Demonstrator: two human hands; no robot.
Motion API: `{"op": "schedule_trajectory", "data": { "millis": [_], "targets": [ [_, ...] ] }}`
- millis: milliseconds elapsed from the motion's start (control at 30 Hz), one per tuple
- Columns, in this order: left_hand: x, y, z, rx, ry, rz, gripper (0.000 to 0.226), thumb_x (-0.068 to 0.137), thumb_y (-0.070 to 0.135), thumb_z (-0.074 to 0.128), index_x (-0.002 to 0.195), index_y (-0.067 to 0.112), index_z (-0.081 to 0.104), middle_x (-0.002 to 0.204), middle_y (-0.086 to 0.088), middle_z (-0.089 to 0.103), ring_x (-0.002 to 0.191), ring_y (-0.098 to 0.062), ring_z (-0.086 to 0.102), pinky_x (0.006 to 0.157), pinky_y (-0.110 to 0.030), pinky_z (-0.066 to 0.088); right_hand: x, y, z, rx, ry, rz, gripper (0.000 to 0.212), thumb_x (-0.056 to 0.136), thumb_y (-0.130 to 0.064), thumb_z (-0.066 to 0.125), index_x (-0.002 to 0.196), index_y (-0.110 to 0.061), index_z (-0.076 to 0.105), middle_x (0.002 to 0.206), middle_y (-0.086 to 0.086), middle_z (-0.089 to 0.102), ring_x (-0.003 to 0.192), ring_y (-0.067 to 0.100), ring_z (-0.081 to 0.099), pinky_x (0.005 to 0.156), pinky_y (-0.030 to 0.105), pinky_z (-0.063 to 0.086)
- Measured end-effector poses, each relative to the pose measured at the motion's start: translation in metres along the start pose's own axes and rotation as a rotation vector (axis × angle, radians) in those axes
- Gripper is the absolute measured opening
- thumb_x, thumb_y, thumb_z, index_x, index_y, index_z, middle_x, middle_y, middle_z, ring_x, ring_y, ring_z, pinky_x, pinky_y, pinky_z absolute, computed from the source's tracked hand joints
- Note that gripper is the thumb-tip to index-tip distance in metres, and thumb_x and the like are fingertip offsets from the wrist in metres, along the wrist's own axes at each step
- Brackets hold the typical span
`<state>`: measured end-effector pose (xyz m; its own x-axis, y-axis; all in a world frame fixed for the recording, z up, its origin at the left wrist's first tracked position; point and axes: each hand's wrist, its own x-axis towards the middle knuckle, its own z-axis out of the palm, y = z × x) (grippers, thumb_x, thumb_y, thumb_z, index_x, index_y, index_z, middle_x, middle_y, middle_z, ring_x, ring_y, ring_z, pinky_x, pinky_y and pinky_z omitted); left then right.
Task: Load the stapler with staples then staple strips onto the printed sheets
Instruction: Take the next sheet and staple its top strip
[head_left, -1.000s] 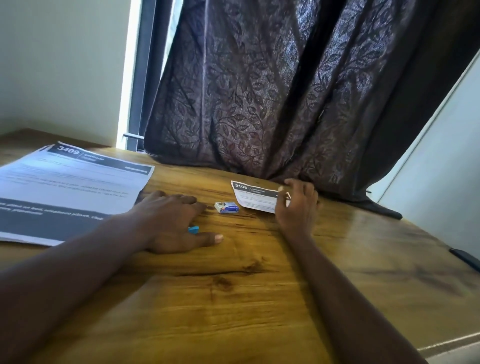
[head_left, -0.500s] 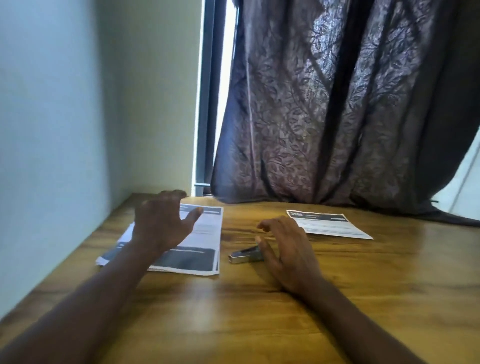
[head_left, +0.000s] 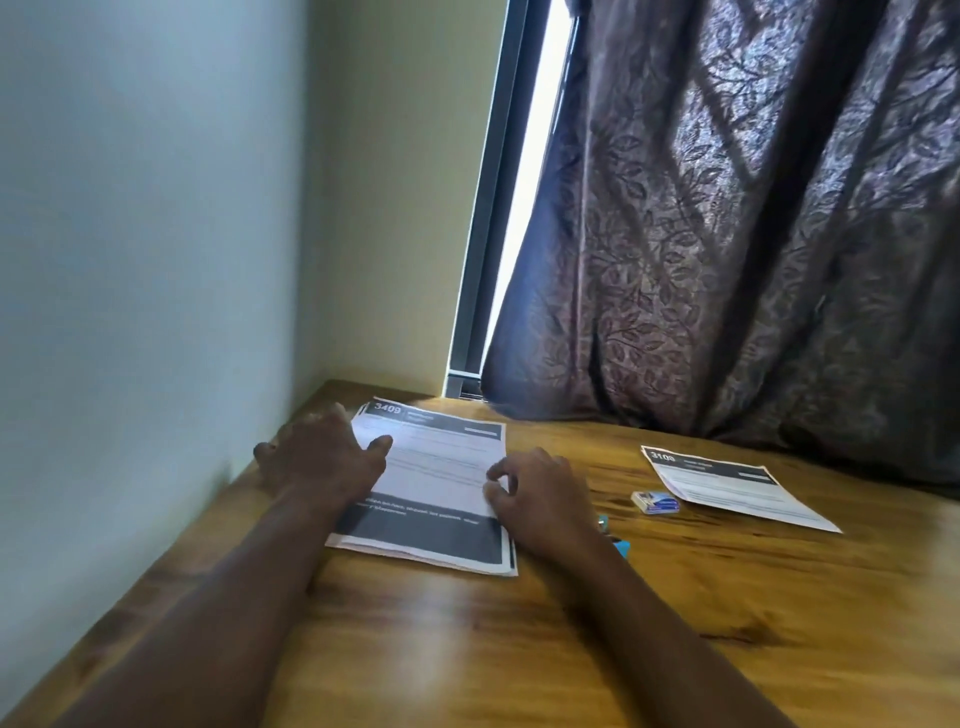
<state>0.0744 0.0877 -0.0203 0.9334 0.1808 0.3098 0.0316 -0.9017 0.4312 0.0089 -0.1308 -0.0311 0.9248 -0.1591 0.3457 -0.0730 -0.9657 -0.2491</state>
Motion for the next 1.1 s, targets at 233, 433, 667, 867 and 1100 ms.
{"op": "schedule_trajectory", "data": {
  "millis": [233, 433, 667, 867, 1100],
  "targets": [
    [0.009, -0.007, -0.007, -0.562, 0.054, -0.125, 0.041, 0.08, 0.034, 0.081, 0.117, 0.021, 0.069, 0.118, -0.005, 0.074, 0.117, -0.032, 0.065, 0.101, -0.041, 0.049, -0.004, -0.001, -0.002, 0.005, 0.038, -0.02, 0.031, 0.097, -0.046, 0.054, 0.121, -0.031, 0.065, 0.129, -0.004, 0.062, 0.118, 0.019, 0.052, 0.095, 0.037, 0.043],
    [0.024, -0.028, -0.01, -0.977, -0.068, -0.224, 0.041, 0.049, 0.041, 0.094, 0.083, 0.02, 0.08, 0.085, -0.004, 0.08, 0.087, -0.029, 0.077, 0.092, -0.05, 0.061, -0.006, 0.0, -0.004, 0.035, 0.04, -0.022, 0.036, 0.094, -0.048, 0.055, 0.125, -0.03, 0.061, 0.129, -0.004, 0.062, 0.119, 0.02, 0.051, 0.098, 0.04, 0.043],
    [0.018, -0.023, -0.016, -0.787, 0.036, -0.177, 0.028, 0.07, 0.042, 0.089, 0.077, 0.019, 0.076, 0.081, 0.001, 0.077, 0.089, -0.027, 0.073, 0.089, -0.043, 0.058, -0.005, 0.002, -0.005, 0.057, 0.012, -0.001, 0.035, 0.092, -0.05, 0.058, 0.121, -0.03, 0.064, 0.125, -0.004, 0.062, 0.118, 0.019, 0.05, 0.101, 0.041, 0.044],
    [0.019, -0.018, -0.039, -1.024, 0.06, -0.001, 0.023, 0.08, 0.035, 0.085, 0.081, 0.013, 0.076, 0.081, -0.006, 0.077, 0.076, -0.024, 0.068, 0.081, -0.041, 0.057, -0.004, 0.001, -0.005, 0.054, 0.012, -0.022, 0.045, 0.094, -0.051, 0.055, 0.133, -0.03, 0.056, 0.131, -0.001, 0.057, 0.121, 0.021, 0.049, 0.101, 0.041, 0.044],
    [0.008, 0.003, -0.053, -1.27, 0.258, 0.205, 0.037, 0.096, 0.011, 0.069, 0.13, 0.025, 0.065, 0.091, 0.001, 0.076, 0.078, -0.005, 0.072, 0.072, -0.018, 0.06, 0.003, 0.004, -0.017, 0.646, 0.309, 0.116, 0.046, 0.099, -0.053, 0.049, 0.139, -0.03, 0.05, 0.092, 0.001, 0.075, 0.084, 0.019, 0.07, 0.078, 0.041, 0.058]
  ]
}}
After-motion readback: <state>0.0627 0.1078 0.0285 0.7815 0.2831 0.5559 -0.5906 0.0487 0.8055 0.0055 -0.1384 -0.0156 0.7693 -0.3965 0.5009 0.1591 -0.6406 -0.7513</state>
